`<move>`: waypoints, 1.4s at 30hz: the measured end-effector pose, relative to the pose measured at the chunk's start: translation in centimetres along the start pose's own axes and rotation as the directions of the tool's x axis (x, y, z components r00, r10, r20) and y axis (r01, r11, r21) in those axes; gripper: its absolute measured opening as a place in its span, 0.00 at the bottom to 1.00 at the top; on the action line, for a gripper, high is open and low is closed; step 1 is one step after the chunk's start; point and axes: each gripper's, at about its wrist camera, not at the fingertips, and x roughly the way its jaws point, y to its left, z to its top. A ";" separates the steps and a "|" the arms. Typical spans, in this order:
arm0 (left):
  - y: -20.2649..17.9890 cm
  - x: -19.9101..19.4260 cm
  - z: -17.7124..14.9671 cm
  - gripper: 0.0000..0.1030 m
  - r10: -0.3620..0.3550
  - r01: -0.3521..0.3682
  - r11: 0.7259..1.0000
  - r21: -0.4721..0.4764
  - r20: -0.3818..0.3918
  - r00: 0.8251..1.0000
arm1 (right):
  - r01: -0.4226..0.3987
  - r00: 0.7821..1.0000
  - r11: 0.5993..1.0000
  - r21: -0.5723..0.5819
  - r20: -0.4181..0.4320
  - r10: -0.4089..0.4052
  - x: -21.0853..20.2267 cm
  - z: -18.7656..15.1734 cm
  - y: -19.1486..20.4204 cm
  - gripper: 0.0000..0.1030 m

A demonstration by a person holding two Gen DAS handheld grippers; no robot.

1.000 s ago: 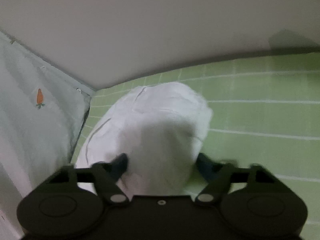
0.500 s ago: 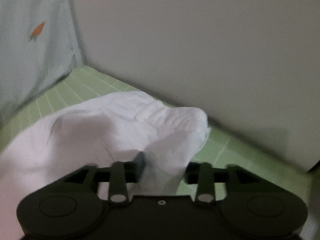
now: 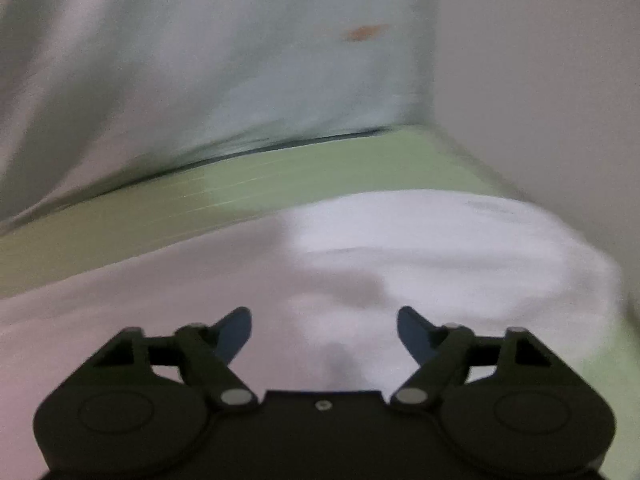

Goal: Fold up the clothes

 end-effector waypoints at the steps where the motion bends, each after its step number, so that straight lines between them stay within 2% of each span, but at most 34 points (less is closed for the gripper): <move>1: 0.0 0.1 0.2 0.41 -0.005 0.006 1.000 0.021 -0.007 1.000 | -0.061 0.998 0.997 -0.039 -0.013 0.061 0.7 0.3 2.6 0.68; 4: 0.2 0.1 0.8 0.30 -0.023 0.025 0.999 0.044 -0.035 0.999 | -0.226 0.974 0.958 -0.175 -0.070 0.217 2.5 1.3 11.2 0.38; 5: 0.3 0.0 1.0 0.24 -0.033 0.035 0.998 0.048 -0.044 0.998 | -0.275 0.961 0.936 -0.220 -0.093 0.260 3.1 1.5 14.1 0.23; 6: 0.4 0.1 1.1 0.21 -0.048 0.051 0.997 0.051 -0.054 0.997 | -0.317 0.948 0.912 -0.260 -0.114 0.297 3.7 1.7 16.7 0.17; 7: 0.4 0.2 1.3 0.17 -0.063 0.067 0.996 0.053 -0.063 0.996 | -0.356 0.934 0.886 -0.298 -0.131 0.332 4.3 1.8 19.6 0.17; 12: 1.0 0.6 2.0 0.16 -0.102 0.107 0.994 0.039 -0.109 0.989 | -0.514 0.856 0.730 -0.450 -0.211 0.472 6.5 3.2 30.5 0.20; 13: 1.1 0.7 2.2 0.16 -0.110 0.114 0.993 0.032 -0.118 0.987 | -0.539 0.839 0.695 -0.476 -0.229 0.494 6.5 3.1 32.1 0.24; 15: 1.2 0.9 2.4 0.16 -0.120 0.125 0.992 0.026 -0.128 0.984 | -0.586 0.803 0.620 -0.522 -0.267 0.533 6.5 3.1 35.1 0.46; 16: 1.3 1.1 2.6 0.16 -0.126 0.129 0.991 0.020 -0.136 0.983 | -0.605 0.786 0.581 -0.545 -0.287 0.548 6.6 3.0 36.6 0.49; 18: 1.5 1.4 2.8 0.16 -0.138 0.140 0.990 0.004 -0.143 0.980 | -0.629 0.765 0.520 -0.578 -0.338 0.549 7.5 2.5 38.7 0.51; 20: 1.6 1.6 2.9 0.16 -0.147 0.147 0.989 -0.006 -0.149 0.978 | -0.649 0.752 0.491 -0.581 -0.389 0.533 8.5 2.0 39.5 0.49; 21: 1.6 1.5 3.0 0.16 -0.148 0.149 0.989 -0.007 -0.150 0.977 | -0.655 0.748 0.481 -0.583 -0.411 0.521 8.9 1.6 39.8 0.42; 22: 1.6 1.5 3.0 0.15 -0.149 0.150 0.989 -0.003 -0.150 0.977 | -0.658 0.747 0.474 -0.585 -0.427 0.510 9.2 1.2 40.0 0.36; 23: 1.6 1.4 3.0 0.12 -0.150 0.152 0.988 0.001 -0.151 0.977 | -0.651 0.752 0.481 -0.587 -0.415 0.512 9.2 1.0 39.3 0.25; 24: 1.5 1.3 3.0 0.10 -0.151 0.153 0.988 0.005 -0.151 0.977 | -0.661 0.744 0.490 -0.568 -0.412 0.526 9.4 1.2 39.1 0.07; 25: 1.4 1.2 3.0 0.06 -0.150 0.153 0.988 0.011 -0.151 0.977 | -0.671 0.735 0.498 -0.549 -0.408 0.541 9.5 1.4 38.8 0.03; 27: 0.9 0.5 3.0 0.05 -0.135 0.141 0.989 0.041 -0.136 0.981 | -0.687 0.721 0.519 -0.508 -0.388 0.574 8.8 1.8 37.4 0.01; 30: 0.1 -1.0 3.2 0.04 -0.120 0.129 0.988 0.086 -0.098 0.988 | -0.687 0.714 0.529 -0.498 -0.332 0.616 7.5 2.6 36.3 0.01; 36: -1.5 -6.2 4.5 0.04 -0.180 0.176 0.979 0.099 0.027 0.983 | -0.689 0.685 0.542 -0.481 -0.191 0.703 2.9 6.0 33.6 0.01; 39: -1.8 -7.1 5.4 0.04 -0.186 0.177 0.979 0.102 0.087 0.979 | -0.673 0.692 0.569 -0.473 -0.130 0.710 2.4 7.5 33.5 0.01; 42: -1.8 -5.3 6.3 0.04 -0.172 0.165 0.983 0.075 0.102 0.980 | -0.641 0.725 0.606 -0.471 -0.111 0.680 4.0 7.9 34.7 0.01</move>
